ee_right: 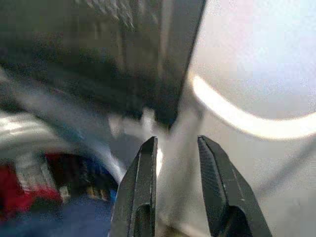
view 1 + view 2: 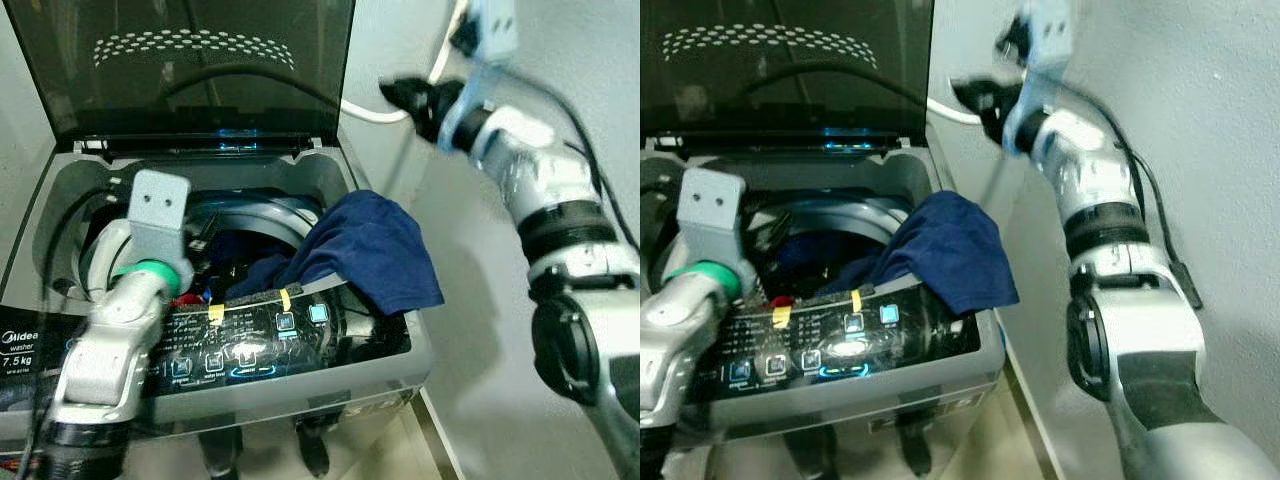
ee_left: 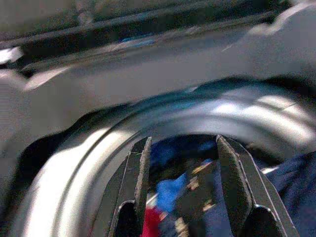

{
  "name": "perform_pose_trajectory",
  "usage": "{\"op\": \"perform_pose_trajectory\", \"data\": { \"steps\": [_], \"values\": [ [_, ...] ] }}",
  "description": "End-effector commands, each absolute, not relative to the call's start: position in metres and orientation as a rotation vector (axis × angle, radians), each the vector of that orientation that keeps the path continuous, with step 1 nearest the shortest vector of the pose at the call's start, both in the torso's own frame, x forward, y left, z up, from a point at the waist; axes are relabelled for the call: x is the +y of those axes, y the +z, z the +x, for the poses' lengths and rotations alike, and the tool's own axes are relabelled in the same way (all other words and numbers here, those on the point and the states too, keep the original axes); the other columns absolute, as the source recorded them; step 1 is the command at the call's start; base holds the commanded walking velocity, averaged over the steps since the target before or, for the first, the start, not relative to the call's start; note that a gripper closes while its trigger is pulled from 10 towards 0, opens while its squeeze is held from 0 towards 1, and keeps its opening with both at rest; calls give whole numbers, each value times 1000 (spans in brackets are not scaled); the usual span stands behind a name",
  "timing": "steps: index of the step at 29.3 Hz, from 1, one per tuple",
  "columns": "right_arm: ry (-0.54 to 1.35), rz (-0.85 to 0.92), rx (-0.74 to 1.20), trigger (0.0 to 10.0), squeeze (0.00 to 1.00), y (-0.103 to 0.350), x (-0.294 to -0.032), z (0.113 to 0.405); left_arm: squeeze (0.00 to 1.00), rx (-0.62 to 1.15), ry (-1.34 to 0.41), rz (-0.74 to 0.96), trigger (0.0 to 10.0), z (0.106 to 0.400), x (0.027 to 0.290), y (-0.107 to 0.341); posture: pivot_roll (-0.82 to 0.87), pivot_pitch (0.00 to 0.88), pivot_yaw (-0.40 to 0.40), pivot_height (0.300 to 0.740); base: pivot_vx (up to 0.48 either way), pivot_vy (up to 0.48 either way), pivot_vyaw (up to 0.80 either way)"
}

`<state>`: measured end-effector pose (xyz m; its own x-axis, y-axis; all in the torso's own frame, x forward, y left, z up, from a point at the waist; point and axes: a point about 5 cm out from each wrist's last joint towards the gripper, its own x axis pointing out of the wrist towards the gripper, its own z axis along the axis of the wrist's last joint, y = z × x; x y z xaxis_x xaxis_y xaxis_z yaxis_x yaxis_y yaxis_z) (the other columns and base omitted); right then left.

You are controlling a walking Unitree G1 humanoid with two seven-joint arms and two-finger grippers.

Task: Clothes washing

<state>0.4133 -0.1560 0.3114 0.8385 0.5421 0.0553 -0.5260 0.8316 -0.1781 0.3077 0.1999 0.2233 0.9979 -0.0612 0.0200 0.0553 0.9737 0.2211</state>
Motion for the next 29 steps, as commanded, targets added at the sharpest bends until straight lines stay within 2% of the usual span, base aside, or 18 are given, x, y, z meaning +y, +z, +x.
{"op": "perform_pose_trajectory", "data": {
  "steps": [1,7,9,13,19,21,23,24,25,27,28,29],
  "values": [
    [513,-244,-108,10000,0,300,-168,411,0,-84,-251,222,10000,289,188,233,98,47,-6,740,0,0,0],
    [437,-324,-102,10000,0,291,-190,408,0,-139,-424,237,10000,271,183,236,102,51,-9,740,0,0,0],
    [415,-399,-46,10000,0,279,-208,404,0,-157,-476,212,10000,261,191,234,102,55,-13,740,0,0,0],
    [376,-444,9,10000,0,266,-230,397,0,-138,-431,244,10000,255,208,231,102,62,-17,740,0,0,0],
    [389,-500,67,10000,0,249,-236,391,0,-113,-371,285,10000,253,219,227,99,66,-17,740,0,0,0],
    [424,-519,99,10000,0,240,-234,388,0,-104,-338,298,10000,253,223,226,99,66,-17,740,0,0,0],
    [587,-472,114,10000,0,225,-199,379,0,-109,-326,297,10000,253,224,227,96,69,-14,740,0,0,0],
    [587,-472,114,10000,0,225,-199,379,0,-109,-326,297,10000,253,224,227,96,69,-14,740,0,0,0],
    [647,-439,106,10000,0,223,-185,376,0,-113,-324,297,10000,253,224,228,96,69,-14,740,0,0,0],
    [647,-439,106,10000,0,223,-185,376,0,-113,-324,297,10000,253,224,228,96,69,-14,740,0,0,0],
    [766,-351,51,10000,0,231,-153,369,0,-126,-322,295,10000,253,226,229,97,67,-16,740,0,0,0],
    [766,-351,51,10000,0,231,-153,369,0,-126,-322,295,10000,253,226,229,97,67,-16,740,0,0,0]
  ]
}}
